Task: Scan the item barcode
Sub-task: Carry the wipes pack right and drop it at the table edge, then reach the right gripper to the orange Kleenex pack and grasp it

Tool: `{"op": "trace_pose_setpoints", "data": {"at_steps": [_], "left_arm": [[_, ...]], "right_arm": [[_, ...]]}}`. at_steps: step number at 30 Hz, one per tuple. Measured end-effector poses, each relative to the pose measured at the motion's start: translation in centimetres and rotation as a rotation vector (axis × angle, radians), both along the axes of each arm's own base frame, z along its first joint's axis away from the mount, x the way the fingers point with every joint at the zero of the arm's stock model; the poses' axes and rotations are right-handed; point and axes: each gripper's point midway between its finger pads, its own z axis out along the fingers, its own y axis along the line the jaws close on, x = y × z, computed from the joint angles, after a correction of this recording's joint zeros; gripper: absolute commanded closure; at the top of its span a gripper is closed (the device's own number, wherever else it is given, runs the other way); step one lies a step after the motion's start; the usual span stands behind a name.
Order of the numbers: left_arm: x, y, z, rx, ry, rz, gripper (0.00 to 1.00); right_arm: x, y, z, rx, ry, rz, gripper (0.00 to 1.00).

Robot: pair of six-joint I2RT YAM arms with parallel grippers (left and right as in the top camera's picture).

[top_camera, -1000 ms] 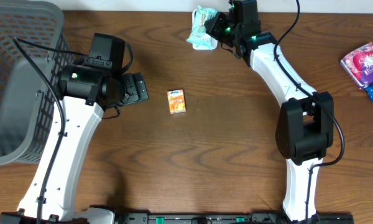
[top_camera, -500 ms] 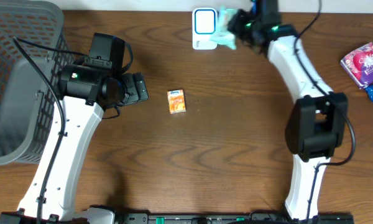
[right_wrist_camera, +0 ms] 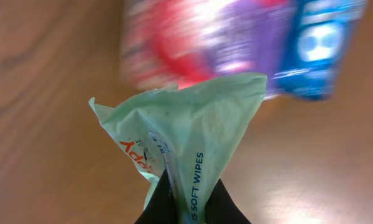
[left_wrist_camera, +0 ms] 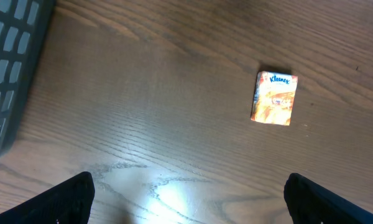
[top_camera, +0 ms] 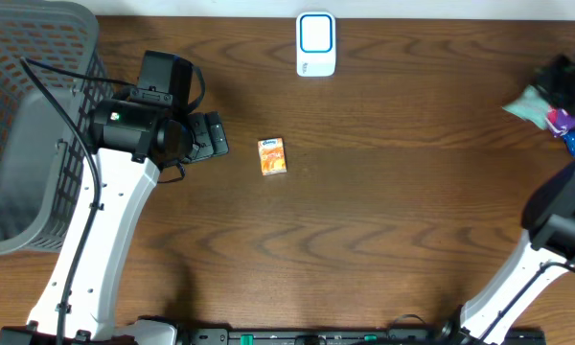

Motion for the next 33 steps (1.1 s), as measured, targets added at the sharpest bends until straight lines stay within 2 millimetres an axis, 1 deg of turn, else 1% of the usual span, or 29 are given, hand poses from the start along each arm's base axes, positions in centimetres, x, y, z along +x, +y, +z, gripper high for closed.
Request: {"op": "trace_pose_setpoints", "data": {"at_steps": [1,2,3,4,5,6,7,9,10,11,12,13,15,16,17,18,19,20,21,22,23,24,25,26,27,28,29,31,33], "left_arm": [[0.0,0.0,0.0,0.0,0.0,0.0,0.02],[0.0,0.0,0.0,0.0,0.0,0.0,0.02],[0.0,0.0,0.0,0.0,0.0,0.0,0.02],[0.0,0.0,0.0,0.0,0.0,0.0,0.02],[0.0,0.0,0.0,0.0,0.0,0.0,0.02],[0.0,0.0,0.0,0.0,0.0,0.0,0.02],[0.0,0.0,0.0,0.0,0.0,0.0,0.02],[0.0,0.0,0.0,0.0,0.0,0.0,0.02],[0.0,0.0,0.0,0.0,0.0,0.0,0.02],[0.0,0.0,0.0,0.0,0.0,0.0,0.02],[0.0,0.0,0.0,0.0,0.0,0.0,0.02],[0.0,0.0,0.0,0.0,0.0,0.0,0.02],[0.0,0.0,0.0,0.0,0.0,0.0,0.02],[0.0,0.0,0.0,0.0,0.0,0.0,0.02],[0.0,0.0,0.0,0.0,0.0,0.0,0.02],[0.0,0.0,0.0,0.0,0.0,0.0,0.02],[0.0,0.0,0.0,0.0,0.0,0.0,0.02],[0.0,0.0,0.0,0.0,0.0,0.0,0.02],[0.0,0.0,0.0,0.0,0.0,0.0,0.02],[0.0,0.0,0.0,0.0,0.0,0.0,0.02],[0.0,0.0,0.0,0.0,0.0,0.0,0.02],[0.0,0.0,0.0,0.0,0.0,0.0,0.02],[0.0,0.0,0.0,0.0,0.0,0.0,0.02],[0.0,0.0,0.0,0.0,0.0,0.0,0.02],[0.0,0.0,0.0,0.0,0.0,0.0,0.02],[0.0,0.0,0.0,0.0,0.0,0.0,0.02],[0.0,0.0,0.0,0.0,0.0,0.0,0.02],[0.0,0.0,0.0,0.0,0.0,0.0,0.02],[0.0,0.0,0.0,0.0,0.0,0.0,0.02]], "right_arm": [[-0.9,-1.5,0.0,-0.017,0.013,-0.024,0.82],[-1.6,-2.6,0.0,-0.029,0.021,-0.038,0.76],[-2.2,-3.6,0.0,-0.038,0.028,-0.05,0.62],[-3.0,-4.7,0.0,-0.048,0.036,-0.062,0.55],[-3.6,-5.6,0.1,-0.059,0.043,-0.064,0.44],[-3.9,-6.1,0.1,-0.065,0.047,-0.064,0.36],[-4.4,-6.8,0.0,-0.073,0.055,-0.057,0.34],[-4.5,-6.9,-0.2,-0.075,0.062,-0.04,0.32],[-4.4,-6.6,-0.3,-0.068,0.062,-0.016,0.32],[-4.0,-5.7,-0.6,-0.037,0.056,0.019,0.32],[-3.9,-5.4,-0.7,-0.025,0.053,0.032,0.32],[-3.5,-4.5,-0.9,0.009,0.043,0.063,0.33],[-2.0,-1.3,-1.6,0.117,0.001,0.175,0.39],[-1.7,-0.4,-1.7,0.147,-0.01,0.207,0.39],[-1.1,1.5,-2.0,0.204,-0.028,0.263,0.39],[0.0,4.6,-2.1,0.285,-0.06,0.355,0.38],[0.8,7.1,-2.0,0.337,-0.083,0.422,0.37],[1.5,9.3,-1.9,0.377,-0.098,0.482,0.34],[2.1,13.4,-1.6,0.441,-0.108,0.58,0.28],[2.3,14.7,-1.5,0.454,-0.109,0.617,0.25],[2.7,18.6,-1.2,0.491,-0.107,0.706,0.01],[2.9,21.3,-1.1,0.509,-0.104,0.773,0.01],[2.9,24.4,-1.1,0.52,-0.089,0.844,0.01],[2.7,29.0,-1.2,0.53,-0.067,0.95,0.01],[2.4,31.7,-1.3,0.533,-0.049,1.009,0.01],[2.2,33.5,-1.5,0.536,-0.036,1.044,0.01],[1.6,36.5,-1.9,0.545,-0.012,1.104,0.01],[0.6,40.3,-2.7,0.561,0.024,1.169,0.01],[-0.8,44.7,-4.1,0.582,0.071,1.23,0.02]]}}
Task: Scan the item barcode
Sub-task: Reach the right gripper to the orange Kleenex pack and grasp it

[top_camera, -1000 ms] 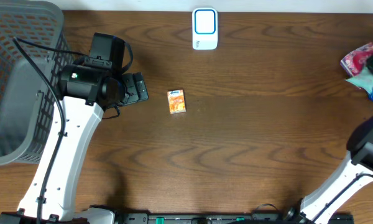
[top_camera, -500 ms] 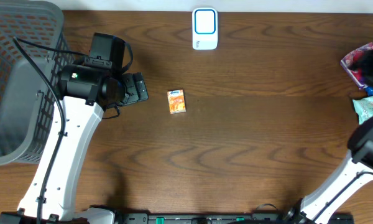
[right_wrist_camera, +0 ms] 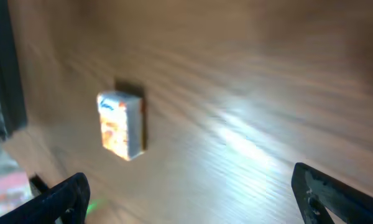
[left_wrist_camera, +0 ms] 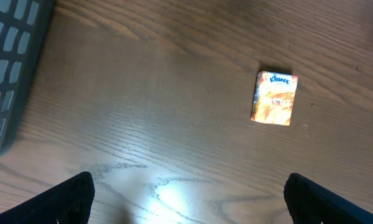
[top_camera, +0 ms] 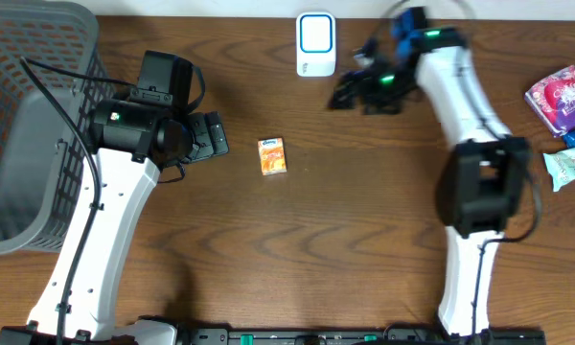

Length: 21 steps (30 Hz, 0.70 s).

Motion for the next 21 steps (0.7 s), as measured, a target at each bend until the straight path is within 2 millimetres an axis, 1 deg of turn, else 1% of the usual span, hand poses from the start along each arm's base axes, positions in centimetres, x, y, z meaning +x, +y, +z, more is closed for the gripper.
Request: {"op": "trace_pose_setpoints", "data": {"at_steps": [1,3,5,7,8,9,11,13,14,16,21], "left_arm": [[0.0,0.0,0.0,0.0,0.0,0.0,0.02],[0.0,0.0,0.0,0.0,0.0,0.0,0.02],[0.0,0.0,0.0,0.0,0.0,0.0,0.02],[0.0,0.0,0.0,0.0,0.0,0.0,0.02],[0.0,0.0,0.0,0.0,0.0,0.0,0.02],[0.0,0.0,0.0,0.0,0.0,0.0,0.02],[0.0,0.0,0.0,0.0,0.0,0.0,0.02],[0.0,0.0,0.0,0.0,0.0,0.0,0.02],[0.0,0.0,0.0,0.0,0.0,0.0,0.02],[0.0,0.0,0.0,0.0,0.0,0.0,0.02],[0.0,0.0,0.0,0.0,0.0,0.0,0.02]], "right_arm": [[-0.4,1.1,-0.4,-0.002,0.008,0.017,0.05],[-1.7,4.1,-1.9,-0.007,0.041,0.064,0.12],[-3.0,6.2,-3.2,-0.016,0.074,0.099,0.18],[-4.1,8.2,-4.7,-0.025,0.104,0.128,0.26],[-4.5,8.7,-5.1,-0.029,0.118,0.13,0.29],[-5.2,9.4,-5.9,-0.035,0.135,0.143,0.29],[-5.7,10.0,-6.6,-0.041,0.16,0.145,0.32],[-5.8,10.1,-6.6,-0.038,0.172,0.131,0.33],[-5.8,10.1,-6.6,-0.038,0.175,0.127,0.35],[-5.6,10.1,-6.7,-0.039,0.183,0.11,0.46],[-5.6,10.2,-7.0,-0.043,0.194,0.088,0.46]]}}
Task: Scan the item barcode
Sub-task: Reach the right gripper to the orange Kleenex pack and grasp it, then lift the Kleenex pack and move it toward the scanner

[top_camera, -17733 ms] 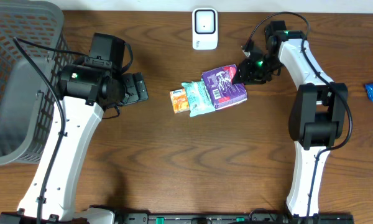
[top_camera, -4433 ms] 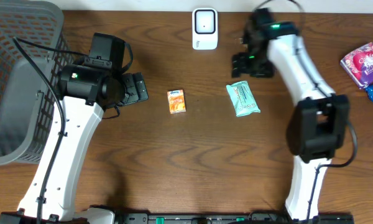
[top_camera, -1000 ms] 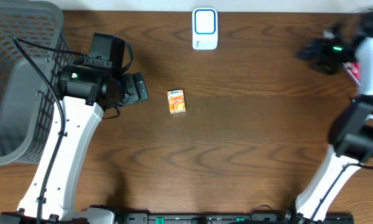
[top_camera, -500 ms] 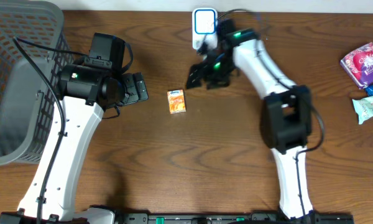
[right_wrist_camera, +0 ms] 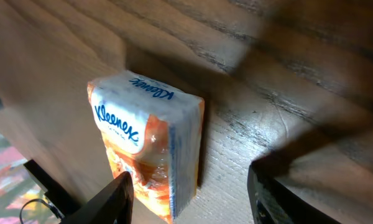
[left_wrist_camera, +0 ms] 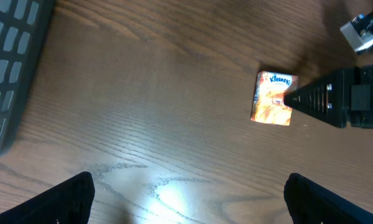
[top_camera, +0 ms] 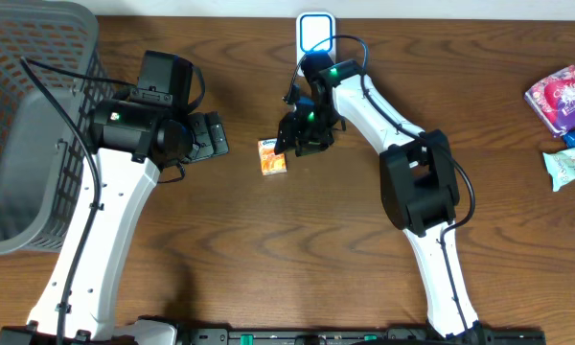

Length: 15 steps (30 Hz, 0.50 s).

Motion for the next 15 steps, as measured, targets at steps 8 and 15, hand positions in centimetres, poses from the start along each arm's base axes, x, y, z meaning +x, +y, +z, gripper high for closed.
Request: {"op": "trace_pose_setpoints", "data": {"at_steps": [8,15], "left_arm": [[0.0,0.0,0.0,0.0,0.0,0.0,0.02],[0.0,0.0,0.0,0.0,0.0,0.0,0.02]], "right_arm": [[0.0,2.1,-0.9,0.056,0.003,-0.055,0.67],[-1.9,2.2,-1.2,0.086,0.111,-0.08,0.99]]}}
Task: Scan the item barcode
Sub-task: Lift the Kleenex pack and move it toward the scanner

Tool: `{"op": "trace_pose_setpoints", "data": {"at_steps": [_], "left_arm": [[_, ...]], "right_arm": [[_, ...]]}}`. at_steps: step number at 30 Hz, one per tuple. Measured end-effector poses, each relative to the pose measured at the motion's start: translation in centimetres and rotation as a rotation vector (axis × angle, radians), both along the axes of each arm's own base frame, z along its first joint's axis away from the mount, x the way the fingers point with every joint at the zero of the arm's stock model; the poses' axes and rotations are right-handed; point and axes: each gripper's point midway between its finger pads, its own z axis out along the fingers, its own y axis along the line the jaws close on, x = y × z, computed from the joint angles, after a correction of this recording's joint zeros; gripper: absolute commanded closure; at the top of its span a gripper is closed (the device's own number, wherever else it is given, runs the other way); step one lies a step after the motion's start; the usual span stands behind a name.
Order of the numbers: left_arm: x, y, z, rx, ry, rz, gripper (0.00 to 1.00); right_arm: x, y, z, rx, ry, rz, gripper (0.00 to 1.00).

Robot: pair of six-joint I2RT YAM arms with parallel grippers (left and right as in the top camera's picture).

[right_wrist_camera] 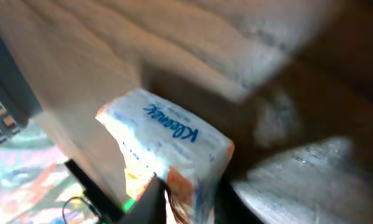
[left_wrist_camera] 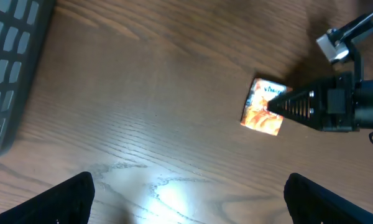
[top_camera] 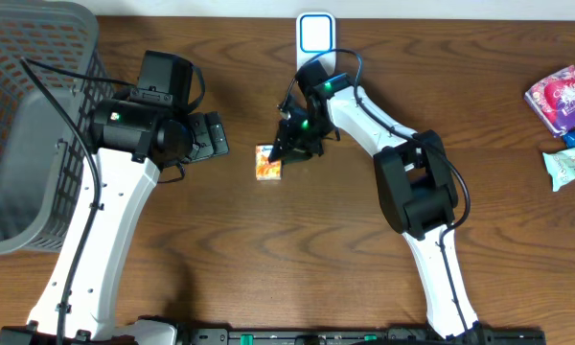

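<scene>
A small orange-and-white Kleenex pack lies mid-table, slightly turned; it also shows in the left wrist view and, blurred and close up, in the right wrist view. My right gripper is down on the pack's right end, its two dark fingers pinched on the end of the pack. The white-and-blue scanner stands at the table's back edge, just behind that arm. My left gripper hovers left of the pack, open, with its fingertips wide apart over bare wood.
A grey mesh basket fills the left side. At the far right edge lie a red-and-purple packet, a blue packet and a green wipes pack. The right arm stretches across the table's middle.
My right gripper was open beside the pack's right end; now its fingers are shut on that end. The pack has shifted a little toward the left and front and turned. The left arm has not moved.
First my right gripper held a green wipes pack at the far right edge. Then the wipes lay on the table there and the gripper was open near the scanner. Then it stood open beside the Kleenex pack, and now it grips it. The left arm stayed still throughout.
</scene>
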Motion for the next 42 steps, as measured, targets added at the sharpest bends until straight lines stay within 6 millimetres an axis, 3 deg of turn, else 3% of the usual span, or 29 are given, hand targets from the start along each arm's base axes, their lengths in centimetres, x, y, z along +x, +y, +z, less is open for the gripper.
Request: {"op": "trace_pose_setpoints", "data": {"at_steps": [6,9,13,18,21,24,27,30,42], "left_arm": [[0.0,0.0,0.0,0.0,0.0,0.0,0.02],[0.0,0.0,0.0,0.0,0.0,0.0,0.02],[0.0,0.0,0.0,0.0,0.0,0.0,0.02],[0.0,0.0,0.0,0.0,0.0,0.0,0.02],[0.0,0.0,0.0,0.0,0.0,0.0,0.02],[0.0,0.0,0.0,0.0,0.0,0.0,0.02],[0.0,0.0,0.0,0.0,-0.001,0.0,0.02],[0.0,0.0,0.0,0.0,0.0,0.0,0.02],[0.0,0.0,0.0,0.0,0.0,0.0,0.02]], "right_arm": [[-0.5,-0.3,0.5,0.06,0.043,0.004,0.99],[-0.4,-0.6,1.3,0.19,0.071,0.023,0.99],[0.9,-2.9,3.9,0.442,0.08,0.009,0.99],[1.4,-5.9,6.1,0.584,0.065,-0.019,0.99],[0.3,-6.4,7.2,0.648,0.03,0.022,0.99],[-2.4,-6.7,7.8,0.657,0.016,0.117,0.99],[-4.5,-7.1,8.0,0.66,-0.025,0.237,0.99],[-5.3,-7.4,7.5,0.666,-0.099,0.334,0.99],[-4.7,-8.6,7.0,0.661,-0.157,0.362,0.99]]}}
